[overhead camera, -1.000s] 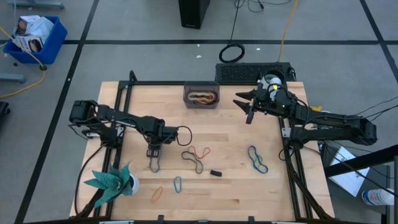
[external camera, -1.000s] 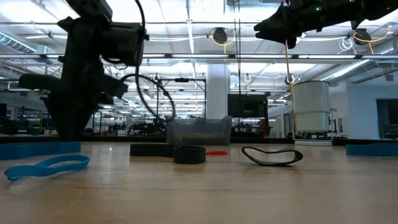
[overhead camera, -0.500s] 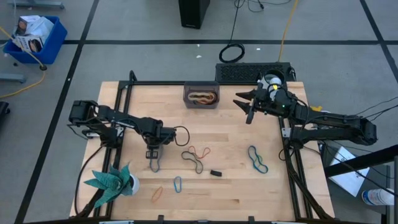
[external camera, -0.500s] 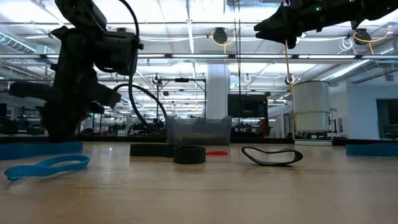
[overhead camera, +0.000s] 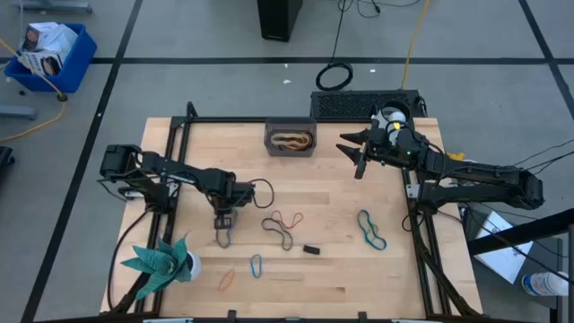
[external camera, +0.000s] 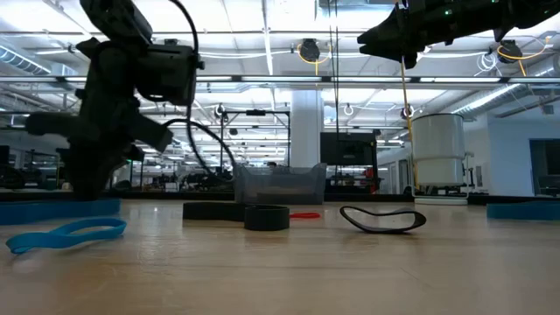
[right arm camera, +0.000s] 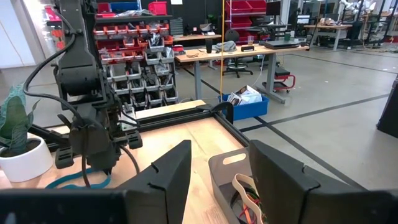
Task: Pick and place rubber bands into bin
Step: Put the top left blue rubber band into the black bin
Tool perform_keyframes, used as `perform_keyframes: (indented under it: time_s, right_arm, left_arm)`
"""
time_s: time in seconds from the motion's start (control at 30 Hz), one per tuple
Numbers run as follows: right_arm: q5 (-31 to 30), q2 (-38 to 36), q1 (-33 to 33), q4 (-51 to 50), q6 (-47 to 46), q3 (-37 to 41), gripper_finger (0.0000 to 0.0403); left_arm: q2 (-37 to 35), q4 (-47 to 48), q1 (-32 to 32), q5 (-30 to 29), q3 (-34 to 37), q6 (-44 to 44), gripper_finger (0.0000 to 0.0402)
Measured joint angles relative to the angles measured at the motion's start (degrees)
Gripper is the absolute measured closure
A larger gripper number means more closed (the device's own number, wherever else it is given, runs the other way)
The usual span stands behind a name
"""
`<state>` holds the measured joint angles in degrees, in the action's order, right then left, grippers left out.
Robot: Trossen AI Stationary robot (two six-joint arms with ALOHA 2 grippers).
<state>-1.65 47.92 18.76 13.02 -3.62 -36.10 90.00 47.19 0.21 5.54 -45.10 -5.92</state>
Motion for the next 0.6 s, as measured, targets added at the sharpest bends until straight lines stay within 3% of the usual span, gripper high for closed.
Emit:
perform_keyframes:
  time_s: [0.27,0.6]
  right_arm:
    - [0.0,0.0,0.0,0.0,0.0,0.0,0.0248]
    - [0.0,0.0,0.0,0.0,0.0,0.0,0.0248]
  left_arm:
    - [-6.2,-0.3,1.9,-0.1,-7.0,2.0,0.0397]
    - [-24.9,-1.2,6.0,-5.8,-18.6,4.5,0.0396]
